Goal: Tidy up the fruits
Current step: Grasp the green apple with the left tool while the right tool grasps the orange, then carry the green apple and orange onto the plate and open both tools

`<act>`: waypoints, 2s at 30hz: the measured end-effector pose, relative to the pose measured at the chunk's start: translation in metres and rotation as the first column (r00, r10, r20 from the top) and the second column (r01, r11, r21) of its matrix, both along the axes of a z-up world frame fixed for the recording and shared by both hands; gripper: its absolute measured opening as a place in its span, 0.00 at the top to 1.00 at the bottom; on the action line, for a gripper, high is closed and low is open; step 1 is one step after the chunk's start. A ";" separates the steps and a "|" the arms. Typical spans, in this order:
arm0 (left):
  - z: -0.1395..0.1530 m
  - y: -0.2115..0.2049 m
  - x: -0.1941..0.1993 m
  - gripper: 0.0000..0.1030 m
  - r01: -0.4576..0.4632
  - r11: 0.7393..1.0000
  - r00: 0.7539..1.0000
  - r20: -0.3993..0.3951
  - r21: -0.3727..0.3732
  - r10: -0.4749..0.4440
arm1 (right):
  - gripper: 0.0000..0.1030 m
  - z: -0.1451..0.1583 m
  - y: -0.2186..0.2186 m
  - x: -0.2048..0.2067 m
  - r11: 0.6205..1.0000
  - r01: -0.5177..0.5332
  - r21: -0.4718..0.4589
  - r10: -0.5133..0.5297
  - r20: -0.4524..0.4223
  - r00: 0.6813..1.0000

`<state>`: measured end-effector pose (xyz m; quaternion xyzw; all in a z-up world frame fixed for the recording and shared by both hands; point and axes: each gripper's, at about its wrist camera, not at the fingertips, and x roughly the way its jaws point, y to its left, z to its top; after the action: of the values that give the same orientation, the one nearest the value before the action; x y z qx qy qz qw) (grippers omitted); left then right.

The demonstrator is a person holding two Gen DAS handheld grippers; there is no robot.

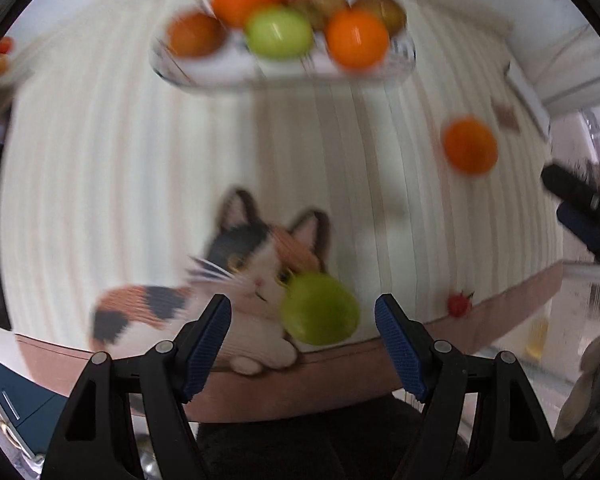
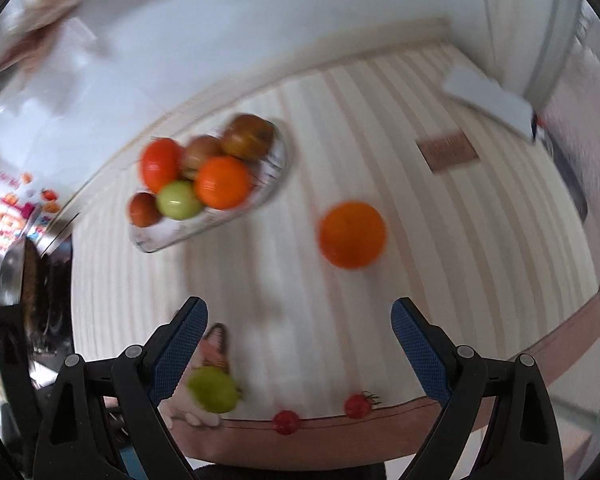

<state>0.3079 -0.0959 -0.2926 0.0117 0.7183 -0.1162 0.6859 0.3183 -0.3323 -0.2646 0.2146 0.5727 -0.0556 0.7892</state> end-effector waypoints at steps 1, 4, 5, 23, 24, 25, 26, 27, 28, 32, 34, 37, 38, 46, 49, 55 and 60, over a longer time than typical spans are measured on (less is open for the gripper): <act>-0.011 -0.005 0.000 0.29 0.004 1.000 0.999 -0.032 -0.010 -0.004 | 0.07 -0.008 -0.006 0.002 1.000 0.013 0.005 -0.013 -0.013 1.000; -0.032 -0.017 0.000 0.29 0.018 1.000 0.997 -0.072 -0.009 -0.018 | 0.07 -0.030 -0.018 0.015 0.999 0.038 0.012 -0.038 -0.040 0.998; -0.038 -0.021 0.000 0.29 0.028 1.000 0.996 -0.079 -0.004 -0.028 | 0.07 -0.036 -0.020 0.020 0.999 0.045 0.012 -0.044 -0.046 0.998; -0.037 0.000 0.031 0.48 -0.018 0.995 0.998 0.061 0.093 0.013 | 0.33 -0.103 -0.032 0.091 0.997 0.072 0.042 -0.065 -0.157 0.985; -0.037 0.002 0.033 0.48 -0.023 0.996 0.998 0.062 0.092 0.017 | 0.33 -0.102 -0.030 0.092 0.998 0.064 0.029 -0.059 -0.151 0.987; -0.038 0.003 0.035 0.48 -0.025 0.996 0.998 0.061 0.086 0.020 | 0.33 -0.102 -0.027 0.092 0.998 0.054 0.022 -0.050 -0.149 0.988; -0.038 0.005 0.036 0.48 -0.026 0.996 0.998 0.060 0.080 0.022 | 0.33 -0.103 -0.025 0.091 0.998 0.047 0.028 -0.042 -0.150 0.988; -0.039 0.006 0.037 0.48 -0.026 0.997 0.998 0.059 0.075 0.022 | 0.33 -0.103 -0.020 0.089 0.999 0.032 0.044 -0.024 -0.156 0.987; -0.040 0.007 0.038 0.48 -0.026 0.997 0.998 0.059 0.072 0.022 | 0.33 -0.103 -0.014 0.086 0.998 0.015 0.054 -0.006 -0.162 0.987; -0.042 0.014 0.042 0.47 -0.028 0.998 0.999 0.048 0.054 0.026 | 0.33 -0.101 0.016 0.073 0.995 -0.081 0.064 0.090 -0.169 0.981; -0.043 0.018 0.049 0.46 -0.031 0.998 0.999 0.040 0.046 0.029 | 0.33 -0.104 0.029 0.066 0.991 -0.107 0.079 0.120 -0.178 0.977; -0.045 0.023 0.057 0.46 -0.023 0.999 0.999 0.035 0.044 0.021 | 0.33 -0.109 0.042 0.052 0.989 -0.120 0.085 0.134 -0.183 0.974; -0.044 0.027 0.057 0.46 -0.018 0.999 0.999 0.035 0.046 0.016 | 0.33 -0.110 0.045 0.047 0.990 -0.124 0.070 0.135 -0.175 0.975; -0.030 0.003 0.051 0.49 0.026 0.997 0.997 0.070 0.072 -0.031 | 0.33 -0.109 0.051 0.045 0.990 -0.131 0.060 0.140 -0.169 0.976; -0.020 -0.001 0.046 0.51 0.036 0.997 0.995 0.087 0.062 -0.041 | 0.33 -0.102 0.052 0.054 0.989 -0.132 0.067 0.141 -0.150 0.979; 0.015 -0.001 0.060 0.74 0.024 1.000 0.989 0.144 0.007 -0.025 | 0.33 -0.088 0.061 0.072 0.986 -0.136 0.094 0.147 -0.117 0.982; 0.001 0.006 0.073 0.70 0.010 0.999 0.998 0.058 -0.048 -0.007 | 0.33 -0.088 0.060 0.082 0.986 -0.139 0.097 0.150 -0.122 0.981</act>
<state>0.3810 -0.0903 -0.2918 0.0015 0.6950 -0.1360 0.7060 0.4000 -0.2722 -0.3522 0.2027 0.6386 0.0133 0.7422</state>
